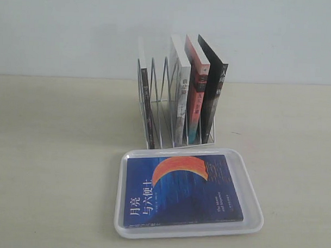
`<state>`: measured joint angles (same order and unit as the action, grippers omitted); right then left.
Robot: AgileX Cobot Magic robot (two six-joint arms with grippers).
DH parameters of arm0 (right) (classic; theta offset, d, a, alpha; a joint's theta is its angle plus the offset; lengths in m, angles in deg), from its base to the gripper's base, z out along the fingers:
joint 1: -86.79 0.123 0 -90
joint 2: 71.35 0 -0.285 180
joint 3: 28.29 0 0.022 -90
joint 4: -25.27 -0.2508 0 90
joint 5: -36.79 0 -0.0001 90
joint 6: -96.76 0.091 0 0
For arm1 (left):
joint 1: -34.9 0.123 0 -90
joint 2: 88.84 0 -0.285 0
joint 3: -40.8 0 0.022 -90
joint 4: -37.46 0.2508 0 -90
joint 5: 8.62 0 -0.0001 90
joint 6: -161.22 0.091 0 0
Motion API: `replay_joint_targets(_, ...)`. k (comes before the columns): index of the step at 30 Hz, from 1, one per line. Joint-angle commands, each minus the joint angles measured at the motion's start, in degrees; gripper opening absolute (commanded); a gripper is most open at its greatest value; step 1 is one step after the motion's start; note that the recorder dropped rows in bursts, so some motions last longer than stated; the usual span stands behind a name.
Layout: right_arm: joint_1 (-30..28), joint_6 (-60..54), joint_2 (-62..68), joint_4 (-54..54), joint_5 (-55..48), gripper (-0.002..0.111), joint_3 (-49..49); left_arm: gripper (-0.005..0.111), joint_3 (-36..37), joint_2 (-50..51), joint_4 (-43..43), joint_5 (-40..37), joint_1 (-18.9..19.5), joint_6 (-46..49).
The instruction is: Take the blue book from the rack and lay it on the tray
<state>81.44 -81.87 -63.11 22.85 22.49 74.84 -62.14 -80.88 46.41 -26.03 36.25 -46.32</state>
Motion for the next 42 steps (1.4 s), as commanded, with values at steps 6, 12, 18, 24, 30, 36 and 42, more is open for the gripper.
replay_joint_targets(6,0.1,-0.36,-0.45,-0.06,-5.04,0.0,-0.35,0.004,0.15,-0.18,0.03,0.72,0.14,0.25)
replay_joint_targets(12,5.41,-1.37,-0.45,0.18,-5.04,0.0,-0.35,0.004,0.15,-0.18,0.03,0.72,0.14,0.25)
replay_joint_targets(18,5.53,-1.86,-0.45,0.18,-5.04,0.0,-0.35,0.004,0.15,-0.18,0.03,0.72,0.14,0.25)
replay_joint_targets(24,5.53,-1.67,-0.45,0.18,-5.04,0.0,-0.35,0.004,0.15,-0.18,0.03,0.72,0.14,0.25)
replay_joint_targets(30,5.53,-1.67,-0.45,0.18,-5.04,0.0,-0.35,0.004,0.15,-0.18,0.03,0.72,0.14,0.25)
replay_joint_targets(36,5.53,-1.67,-0.45,0.18,-5.04,0.0,-0.35,0.004,0.15,-0.18,0.03,0.72,0.14,0.25)
replay_joint_targets(42,5.53,-1.67,-0.45,0.18,-5.04,0.0,-0.35,0.004,0.15,-0.18,0.03,0.72,0.14,0.25)
